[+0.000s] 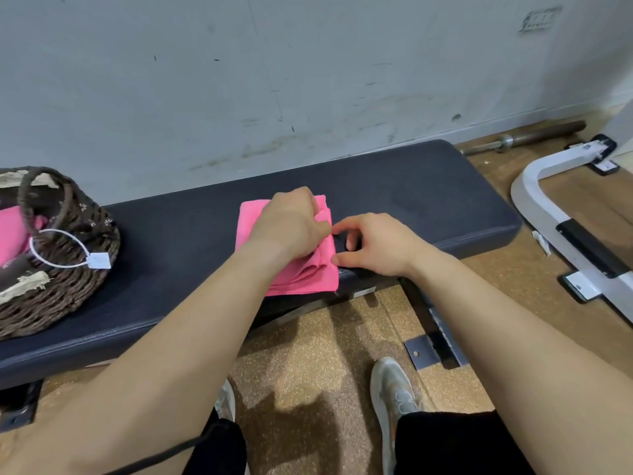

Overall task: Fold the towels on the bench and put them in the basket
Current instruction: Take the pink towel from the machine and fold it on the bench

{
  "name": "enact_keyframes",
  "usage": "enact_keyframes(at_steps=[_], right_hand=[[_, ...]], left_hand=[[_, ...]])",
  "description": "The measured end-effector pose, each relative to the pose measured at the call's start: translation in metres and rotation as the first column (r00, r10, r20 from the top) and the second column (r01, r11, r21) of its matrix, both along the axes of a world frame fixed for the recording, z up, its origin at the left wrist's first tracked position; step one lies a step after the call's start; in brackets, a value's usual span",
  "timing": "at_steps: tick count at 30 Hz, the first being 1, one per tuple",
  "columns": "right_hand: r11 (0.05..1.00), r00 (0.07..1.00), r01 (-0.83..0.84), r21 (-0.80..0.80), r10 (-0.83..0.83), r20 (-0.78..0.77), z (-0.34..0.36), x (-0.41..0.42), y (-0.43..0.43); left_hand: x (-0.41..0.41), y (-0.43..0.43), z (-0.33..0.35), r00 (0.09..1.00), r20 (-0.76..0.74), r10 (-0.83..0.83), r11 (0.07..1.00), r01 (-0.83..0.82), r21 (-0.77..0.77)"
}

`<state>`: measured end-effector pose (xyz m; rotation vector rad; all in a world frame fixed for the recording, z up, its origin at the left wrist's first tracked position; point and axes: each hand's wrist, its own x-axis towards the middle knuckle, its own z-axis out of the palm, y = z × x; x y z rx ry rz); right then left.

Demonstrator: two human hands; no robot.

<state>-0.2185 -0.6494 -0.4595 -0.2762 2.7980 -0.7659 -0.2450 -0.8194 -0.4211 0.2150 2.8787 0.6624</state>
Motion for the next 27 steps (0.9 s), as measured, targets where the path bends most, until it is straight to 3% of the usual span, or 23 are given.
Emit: enact_keyframes(at_steps=[5, 7, 9, 11, 13, 15, 17, 22, 27], right_hand=[[1.0, 0.999, -0.026, -0.003, 0.026, 0.041, 0.006, -0.001, 0.001], [0.999, 0.999, 0.031, 0.03, -0.032, 0.027, 0.012, -0.002, 0.002], [0.987, 0.983, 0.162, -0.006, -0.162, -0.084, 0.018, -0.001, -0.003], [0.961, 0.935, 0.249, -0.122, -0.272, -0.228, 0.025, -0.002, -0.015], [0.959, 0.906, 0.233, -0.16, -0.274, -0.324, 0.03, -0.002, -0.033], [0.987, 0.917, 0.152, -0.052, -0.161, -0.366, 0.028, 0.0, -0.053], [0.993, 0.935, 0.081, 0.091, -0.044, -0.351, 0.021, 0.005, -0.069], [0.966, 0.986, -0.019, 0.256, 0.06, -0.155, -0.01, 0.013, -0.074], [0.969, 0.994, -0.015, 0.247, 0.04, -0.098, -0.023, 0.015, -0.067]], left_hand=[[0.006, 0.01, -0.002, 0.993, 0.088, -0.085, 0.99, 0.094, -0.102], [0.007, 0.005, 0.005, 0.977, 0.178, -0.116, 0.993, 0.11, 0.04], [0.008, -0.004, 0.013, 0.96, 0.251, -0.122, 0.962, 0.052, 0.268], [0.006, -0.02, 0.018, 0.983, 0.16, -0.09, 0.942, 0.032, 0.333], [0.001, -0.036, 0.014, 0.996, -0.078, -0.042, 0.974, 0.058, 0.221], [-0.003, -0.051, 0.005, 0.963, -0.269, -0.033, 0.995, 0.056, 0.08], [-0.005, -0.062, -0.01, 0.932, -0.352, -0.084, 0.996, 0.088, -0.005], [-0.005, -0.077, -0.044, 0.945, -0.27, -0.186, 0.98, 0.159, -0.12], [0.001, -0.08, -0.06, 0.979, -0.102, -0.179, 0.972, 0.16, -0.174]])
